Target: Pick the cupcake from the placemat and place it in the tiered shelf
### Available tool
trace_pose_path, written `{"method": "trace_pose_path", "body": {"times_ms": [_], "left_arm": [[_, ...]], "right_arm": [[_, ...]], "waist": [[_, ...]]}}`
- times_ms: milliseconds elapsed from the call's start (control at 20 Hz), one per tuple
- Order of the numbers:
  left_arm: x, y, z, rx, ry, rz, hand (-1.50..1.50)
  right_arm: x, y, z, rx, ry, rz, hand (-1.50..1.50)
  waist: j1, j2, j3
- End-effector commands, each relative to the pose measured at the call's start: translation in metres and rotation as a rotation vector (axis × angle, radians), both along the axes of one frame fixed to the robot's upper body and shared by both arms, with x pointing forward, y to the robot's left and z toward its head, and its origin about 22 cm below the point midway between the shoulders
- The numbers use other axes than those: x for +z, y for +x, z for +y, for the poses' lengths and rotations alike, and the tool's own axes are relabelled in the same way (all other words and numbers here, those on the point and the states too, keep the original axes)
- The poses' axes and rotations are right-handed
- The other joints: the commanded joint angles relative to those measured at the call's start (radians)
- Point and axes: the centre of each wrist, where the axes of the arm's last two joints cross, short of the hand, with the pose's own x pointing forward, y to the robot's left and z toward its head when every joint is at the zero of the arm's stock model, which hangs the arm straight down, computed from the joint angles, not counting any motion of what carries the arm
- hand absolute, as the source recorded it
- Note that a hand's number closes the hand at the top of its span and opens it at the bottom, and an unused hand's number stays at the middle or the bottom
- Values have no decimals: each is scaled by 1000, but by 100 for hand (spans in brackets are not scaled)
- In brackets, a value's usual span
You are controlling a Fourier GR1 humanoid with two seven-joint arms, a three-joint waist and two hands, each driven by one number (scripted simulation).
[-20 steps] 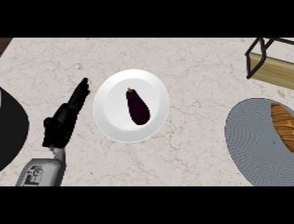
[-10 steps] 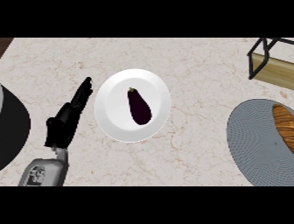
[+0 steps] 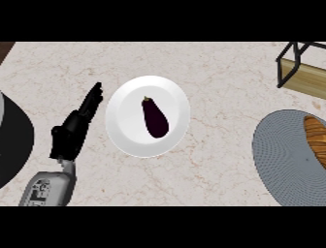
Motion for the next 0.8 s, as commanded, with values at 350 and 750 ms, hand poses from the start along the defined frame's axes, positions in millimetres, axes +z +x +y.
{"method": "trace_pose_path", "body": {"times_ms": [350,750], "left_arm": [[4,5,12,-10,-7,2,0],[3,3,-2,-1,0,6,0]], "right_arm": [[-18,-9,-45,17,41,-36,150],[-32,-16,-63,-295,23,127,-150]], "waist": [[4,0,0],[1,-1,-1]]}}
